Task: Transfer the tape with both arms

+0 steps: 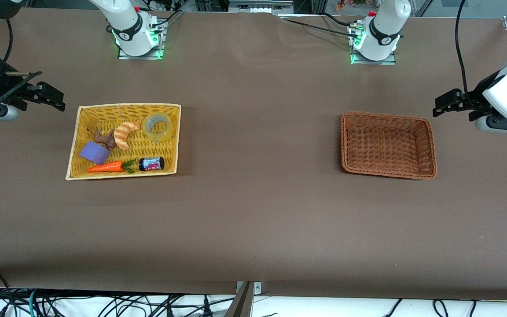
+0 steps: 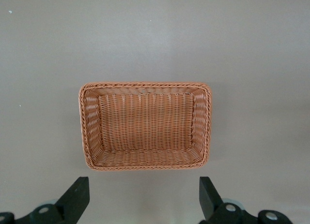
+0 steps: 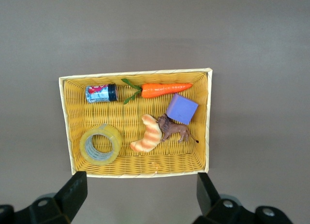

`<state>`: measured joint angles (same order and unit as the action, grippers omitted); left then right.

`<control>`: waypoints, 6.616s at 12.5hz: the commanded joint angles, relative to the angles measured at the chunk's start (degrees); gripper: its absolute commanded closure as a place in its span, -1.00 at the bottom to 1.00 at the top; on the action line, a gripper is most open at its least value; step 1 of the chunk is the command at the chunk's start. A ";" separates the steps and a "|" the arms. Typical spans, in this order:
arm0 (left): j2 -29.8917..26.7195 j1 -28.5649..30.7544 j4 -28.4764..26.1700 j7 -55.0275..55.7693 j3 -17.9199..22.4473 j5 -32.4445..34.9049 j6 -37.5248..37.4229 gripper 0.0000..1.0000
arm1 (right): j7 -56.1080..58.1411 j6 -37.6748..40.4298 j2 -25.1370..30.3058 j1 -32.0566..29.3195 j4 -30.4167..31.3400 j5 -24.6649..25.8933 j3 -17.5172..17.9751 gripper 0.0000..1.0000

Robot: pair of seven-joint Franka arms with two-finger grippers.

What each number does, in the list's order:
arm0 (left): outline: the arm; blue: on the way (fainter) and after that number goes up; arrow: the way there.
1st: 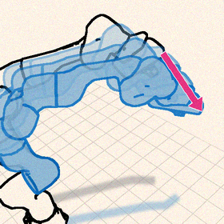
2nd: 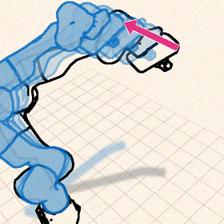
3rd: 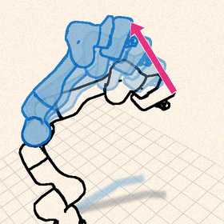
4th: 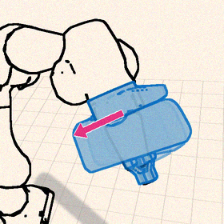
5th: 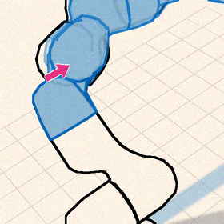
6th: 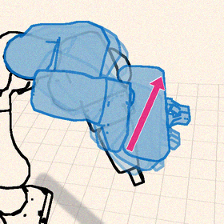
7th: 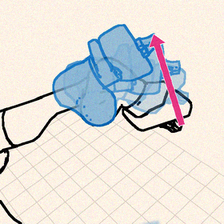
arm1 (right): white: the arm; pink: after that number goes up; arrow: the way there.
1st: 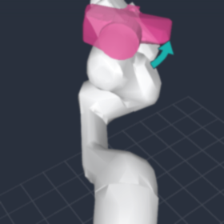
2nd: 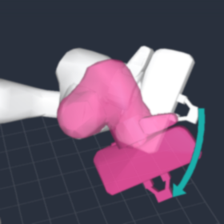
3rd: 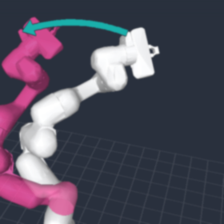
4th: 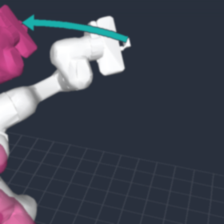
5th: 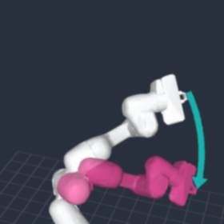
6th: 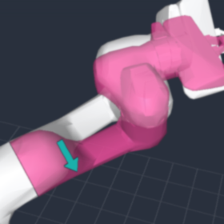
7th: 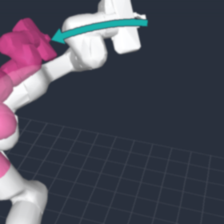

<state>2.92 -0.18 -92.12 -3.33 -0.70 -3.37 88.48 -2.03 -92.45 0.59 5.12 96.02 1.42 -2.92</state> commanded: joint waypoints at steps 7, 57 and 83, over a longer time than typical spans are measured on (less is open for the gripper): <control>0.07 0.27 0.28 -0.36 0.00 -0.41 -0.76 -1.00 | -0.60 0.25 0.91 -0.63 0.74 -0.98 0.37 -1.00; 13.08 -0.24 -14.65 4.36 -2.11 1.08 28.41 -1.00 | -0.25 -16.34 -11.13 7.18 19.00 -1.15 6.34 1.00; 24.06 -16.07 -23.36 45.52 -17.76 1.78 52.49 -1.00 | -5.37 -4.08 -22.57 37.34 -7.43 -13.81 -25.29 -1.00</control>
<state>25.59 -14.93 -116.15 40.67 -18.74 -3.02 139.54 -11.09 -100.42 -24.49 42.03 87.72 -12.38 -26.46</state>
